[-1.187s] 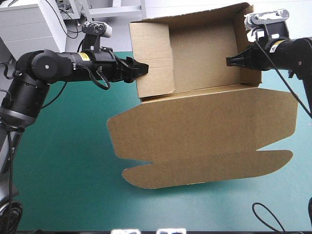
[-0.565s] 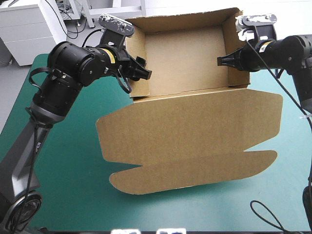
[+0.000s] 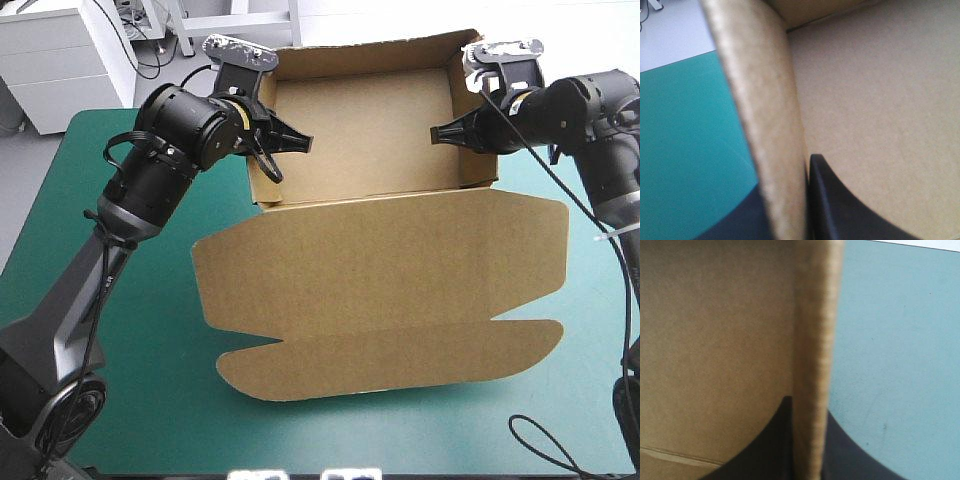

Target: Fold the box

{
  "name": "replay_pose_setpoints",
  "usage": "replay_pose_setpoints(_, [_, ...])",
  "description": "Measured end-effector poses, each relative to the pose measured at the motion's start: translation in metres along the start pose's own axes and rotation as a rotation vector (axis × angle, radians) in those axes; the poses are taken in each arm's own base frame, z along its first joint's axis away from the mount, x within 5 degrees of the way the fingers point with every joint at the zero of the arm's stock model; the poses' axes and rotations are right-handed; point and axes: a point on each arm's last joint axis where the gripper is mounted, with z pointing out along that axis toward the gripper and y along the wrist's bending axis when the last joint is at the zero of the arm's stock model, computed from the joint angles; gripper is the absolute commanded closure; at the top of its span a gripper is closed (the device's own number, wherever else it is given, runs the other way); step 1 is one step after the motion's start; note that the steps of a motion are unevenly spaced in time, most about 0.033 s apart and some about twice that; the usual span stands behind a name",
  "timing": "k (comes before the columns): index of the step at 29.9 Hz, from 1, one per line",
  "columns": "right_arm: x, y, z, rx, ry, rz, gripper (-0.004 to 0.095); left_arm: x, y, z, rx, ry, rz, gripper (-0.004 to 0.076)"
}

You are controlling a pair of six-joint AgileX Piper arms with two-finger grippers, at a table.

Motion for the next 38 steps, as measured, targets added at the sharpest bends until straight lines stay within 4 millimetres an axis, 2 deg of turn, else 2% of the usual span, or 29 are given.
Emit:
replay_pose_setpoints(14, [0.000, -0.003, 0.000, 0.038, 0.004, -0.008, 0.0923, -0.002, -0.001, 0.006, 0.034, -0.019, -0.048, 0.0724])
replay_pose_setpoints(20, [0.005, -0.003, 0.003, 0.043, 0.058, -0.012, 0.0926, -0.001, 0.012, 0.011, 0.071, 0.023, -0.121, 0.0724])
replay_pose_setpoints(25, [0.010, -0.002, 0.029, 0.015, 0.158, 0.007, 0.0926, 0.007, 0.020, 0.025, 0.084, 0.121, -0.153, 0.0724])
replay_pose_setpoints(30, [0.014, -0.002, 0.062, -0.002, 0.235, 0.026, 0.0925, 0.016, 0.024, 0.056, 0.071, 0.223, -0.146, 0.0724])
replay_pose_setpoints(38, [0.025, -0.006, 0.097, 0.020, 0.324, 0.035, 0.0925, 0.026, 0.019, 0.097, 0.067, 0.295, -0.117, 0.0724])
